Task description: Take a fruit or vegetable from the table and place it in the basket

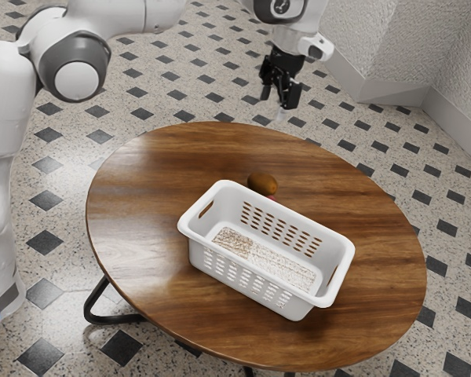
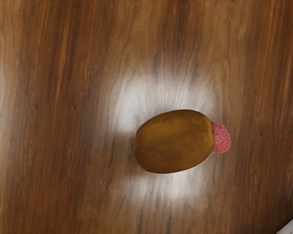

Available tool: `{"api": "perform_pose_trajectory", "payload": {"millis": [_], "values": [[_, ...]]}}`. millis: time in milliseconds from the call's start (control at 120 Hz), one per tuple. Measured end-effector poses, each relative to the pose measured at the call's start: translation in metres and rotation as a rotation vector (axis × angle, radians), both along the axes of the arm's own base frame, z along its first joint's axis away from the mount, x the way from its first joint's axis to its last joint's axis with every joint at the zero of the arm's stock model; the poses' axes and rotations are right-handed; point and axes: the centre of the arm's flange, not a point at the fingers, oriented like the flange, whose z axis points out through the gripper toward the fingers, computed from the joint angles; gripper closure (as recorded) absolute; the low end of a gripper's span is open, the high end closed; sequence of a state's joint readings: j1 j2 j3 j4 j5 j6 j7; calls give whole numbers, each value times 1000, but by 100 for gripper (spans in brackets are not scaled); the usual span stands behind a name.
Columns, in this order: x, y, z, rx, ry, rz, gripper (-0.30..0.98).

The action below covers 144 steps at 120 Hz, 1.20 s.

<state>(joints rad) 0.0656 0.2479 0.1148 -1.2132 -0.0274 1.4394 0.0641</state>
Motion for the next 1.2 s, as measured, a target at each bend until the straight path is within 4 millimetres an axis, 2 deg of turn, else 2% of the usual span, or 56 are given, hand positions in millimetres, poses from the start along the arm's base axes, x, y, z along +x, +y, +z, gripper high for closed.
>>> {"api": "perform_pose_trajectory", "payload": {"millis": [308, 367, 425, 467, 700, 733, 842, 883, 1050, 1200], "values": [[4, 8, 6, -22, -59, 21, 0], [5, -16, 14, -28, -78, -24, 0], [11, -50, 12, -25, -82, -88, 0], [13, -63, 12, -21, -88, -113, 0], [14, -69, 14, 26, -107, -143, 0], [15, -71, 10, 29, -100, -150, 0], [20, -73, -37, 30, -33, -168, 0], [20, -74, -48, 30, -21, -184, 0], [19, -91, -71, 25, -14, -351, 0], [16, -85, -88, 33, -9, -484, 0]]}}
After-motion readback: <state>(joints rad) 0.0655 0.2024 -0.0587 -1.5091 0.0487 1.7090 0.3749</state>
